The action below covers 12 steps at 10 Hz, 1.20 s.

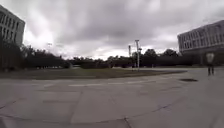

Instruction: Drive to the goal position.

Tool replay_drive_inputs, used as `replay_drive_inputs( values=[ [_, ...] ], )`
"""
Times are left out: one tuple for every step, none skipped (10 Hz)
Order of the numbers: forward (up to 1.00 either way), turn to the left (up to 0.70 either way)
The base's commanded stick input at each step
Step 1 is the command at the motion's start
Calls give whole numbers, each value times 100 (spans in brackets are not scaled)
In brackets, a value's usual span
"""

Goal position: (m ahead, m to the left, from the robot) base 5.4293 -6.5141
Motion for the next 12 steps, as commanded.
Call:
replay_drive_inputs(
  values=[
    [0, -61],
    [0, -61],
    [0, -61],
    [0, -61],
    [0, -61],
    [0, -61],
    [0, -61],
    [0, -61],
    [0, -61],
    [0, -61],
    [0, -60],
    [0, -33]
  ],
)
